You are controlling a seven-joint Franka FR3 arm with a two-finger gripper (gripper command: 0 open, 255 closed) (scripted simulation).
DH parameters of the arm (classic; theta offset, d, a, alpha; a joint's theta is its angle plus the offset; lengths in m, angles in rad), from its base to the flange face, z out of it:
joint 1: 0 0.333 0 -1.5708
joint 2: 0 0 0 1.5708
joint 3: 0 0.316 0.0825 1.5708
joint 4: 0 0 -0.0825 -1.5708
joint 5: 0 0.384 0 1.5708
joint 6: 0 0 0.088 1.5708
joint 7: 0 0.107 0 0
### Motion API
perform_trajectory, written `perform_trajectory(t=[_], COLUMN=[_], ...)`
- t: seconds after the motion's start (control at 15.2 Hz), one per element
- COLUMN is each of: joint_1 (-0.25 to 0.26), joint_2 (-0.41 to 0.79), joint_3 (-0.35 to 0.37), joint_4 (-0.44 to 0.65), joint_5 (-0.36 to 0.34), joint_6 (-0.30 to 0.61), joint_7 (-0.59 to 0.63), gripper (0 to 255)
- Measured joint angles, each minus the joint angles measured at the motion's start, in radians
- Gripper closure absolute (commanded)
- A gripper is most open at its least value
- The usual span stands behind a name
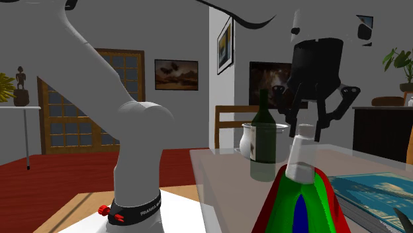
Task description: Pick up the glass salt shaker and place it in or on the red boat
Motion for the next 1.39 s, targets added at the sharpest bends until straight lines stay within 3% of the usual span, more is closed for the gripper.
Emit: perform_trajectory(t=[0.66,0.73,1.12,1.39], joint_1=[-0.003,-0.003,-0.003,0.003], joint_2=[0.001,0.001,0.001,0.003], joint_3=[-0.027,-0.027,-0.027,0.016], joint_4=[-0.042,-0.042,-0.042,0.043], joint_5=[-0.019,-0.019,-0.019,0.013], joint_6=[0.047,0.047,0.047,-0.039], joint_7=[0.002,0.002,0.002,-0.008], gripper=[255,0,0,0])
